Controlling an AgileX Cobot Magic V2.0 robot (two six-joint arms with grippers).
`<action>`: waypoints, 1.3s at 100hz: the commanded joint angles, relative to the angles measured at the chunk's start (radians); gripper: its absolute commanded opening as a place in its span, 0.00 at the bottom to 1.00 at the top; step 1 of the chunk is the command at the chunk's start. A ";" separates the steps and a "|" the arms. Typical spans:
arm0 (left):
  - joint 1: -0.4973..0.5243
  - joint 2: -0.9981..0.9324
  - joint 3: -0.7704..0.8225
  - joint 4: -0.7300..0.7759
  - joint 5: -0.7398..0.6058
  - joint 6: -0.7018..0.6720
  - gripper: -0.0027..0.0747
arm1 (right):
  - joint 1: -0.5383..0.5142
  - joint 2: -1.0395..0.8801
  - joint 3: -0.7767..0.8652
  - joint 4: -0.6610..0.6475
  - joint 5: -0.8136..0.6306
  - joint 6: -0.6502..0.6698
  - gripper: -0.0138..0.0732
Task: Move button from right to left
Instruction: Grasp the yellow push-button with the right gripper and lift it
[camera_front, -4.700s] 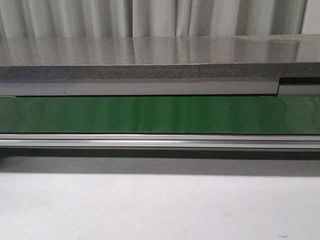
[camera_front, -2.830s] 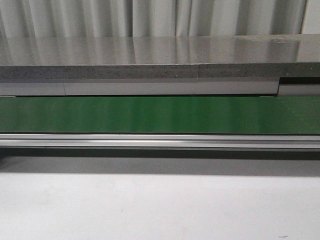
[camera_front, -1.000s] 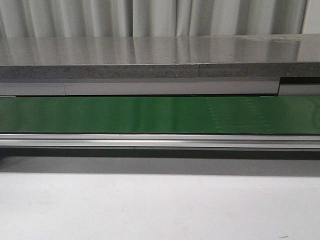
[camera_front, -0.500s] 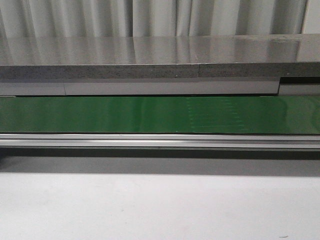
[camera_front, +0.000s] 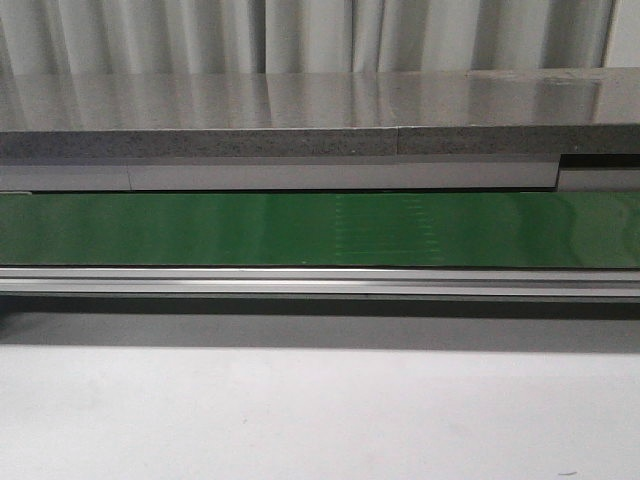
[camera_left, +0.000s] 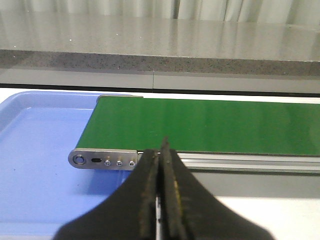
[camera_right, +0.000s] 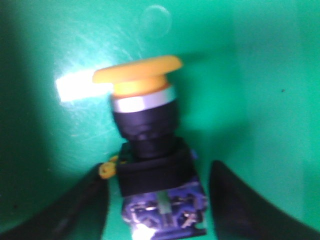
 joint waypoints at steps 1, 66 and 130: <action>-0.006 -0.032 0.044 -0.001 -0.078 -0.009 0.01 | -0.008 -0.046 -0.033 0.014 -0.023 -0.011 0.42; -0.006 -0.032 0.044 -0.001 -0.078 -0.009 0.01 | 0.077 -0.348 -0.032 0.021 0.155 0.163 0.23; -0.006 -0.032 0.044 -0.001 -0.078 -0.009 0.01 | 0.246 -0.291 0.003 0.045 0.180 0.183 0.24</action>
